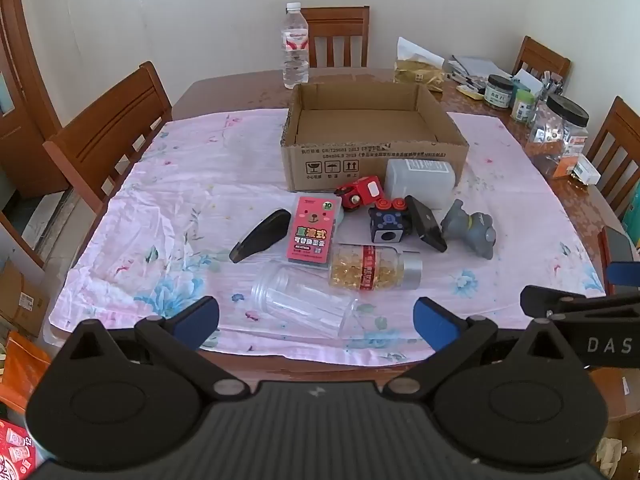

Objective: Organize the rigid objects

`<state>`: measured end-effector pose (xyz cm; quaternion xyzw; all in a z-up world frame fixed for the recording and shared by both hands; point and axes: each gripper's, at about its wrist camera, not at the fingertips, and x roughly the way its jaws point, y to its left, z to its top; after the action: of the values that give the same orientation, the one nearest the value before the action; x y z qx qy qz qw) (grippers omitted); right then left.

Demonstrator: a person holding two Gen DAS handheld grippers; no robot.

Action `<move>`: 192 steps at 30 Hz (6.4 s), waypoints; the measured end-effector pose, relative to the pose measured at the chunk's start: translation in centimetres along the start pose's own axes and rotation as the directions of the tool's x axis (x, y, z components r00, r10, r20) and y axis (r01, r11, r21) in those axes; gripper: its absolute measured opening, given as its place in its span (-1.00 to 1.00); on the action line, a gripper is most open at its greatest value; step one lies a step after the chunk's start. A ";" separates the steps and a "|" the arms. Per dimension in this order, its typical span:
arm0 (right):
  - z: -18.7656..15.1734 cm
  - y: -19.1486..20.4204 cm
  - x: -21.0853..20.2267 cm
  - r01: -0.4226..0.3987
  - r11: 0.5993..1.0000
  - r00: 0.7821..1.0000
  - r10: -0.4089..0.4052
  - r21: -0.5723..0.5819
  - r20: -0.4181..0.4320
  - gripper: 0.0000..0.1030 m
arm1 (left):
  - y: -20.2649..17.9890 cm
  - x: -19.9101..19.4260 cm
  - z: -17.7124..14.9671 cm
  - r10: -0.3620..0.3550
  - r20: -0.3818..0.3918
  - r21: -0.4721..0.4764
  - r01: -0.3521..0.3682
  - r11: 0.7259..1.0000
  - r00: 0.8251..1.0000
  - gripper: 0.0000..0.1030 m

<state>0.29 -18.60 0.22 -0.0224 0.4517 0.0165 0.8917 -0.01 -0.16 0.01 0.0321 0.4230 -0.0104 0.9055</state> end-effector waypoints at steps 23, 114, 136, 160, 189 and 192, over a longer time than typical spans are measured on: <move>0.6 0.1 -0.2 -0.004 1.000 1.000 0.004 0.000 0.005 1.00 | 0.4 -0.4 0.3 -0.014 0.007 -0.005 0.014 1.000 1.000 0.99; -0.9 -1.1 4.4 -0.087 0.995 0.996 0.087 -0.040 -0.008 1.00 | 1.0 6.7 -2.5 -0.084 -0.010 0.158 0.084 0.984 0.996 0.99; 1.0 -0.6 8.3 0.022 0.997 0.995 -0.015 0.074 -0.095 1.00 | 3.6 13.0 -1.3 -0.187 -0.092 0.212 0.203 0.956 0.978 0.95; 6.3 -0.4 17.7 0.179 0.974 0.983 -0.172 0.138 -0.057 1.00 | 5.9 14.2 -0.5 -0.212 -0.083 0.149 0.222 0.964 0.974 0.78; 0.6 -4.2 17.5 -0.064 0.994 0.998 0.061 -0.088 -0.035 1.00 | 5.2 15.6 -1.5 -0.193 -0.110 0.075 0.201 0.977 0.975 0.99; 0.3 -4.4 17.5 -0.068 0.993 0.998 0.067 -0.093 -0.016 1.00 | 4.1 15.6 -2.1 -0.146 -0.101 0.138 0.159 0.977 0.984 1.00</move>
<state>11.14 -22.80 -13.60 -0.0488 0.4566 0.0678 0.8857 8.58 4.22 -13.04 0.0660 0.4627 -0.1095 0.8772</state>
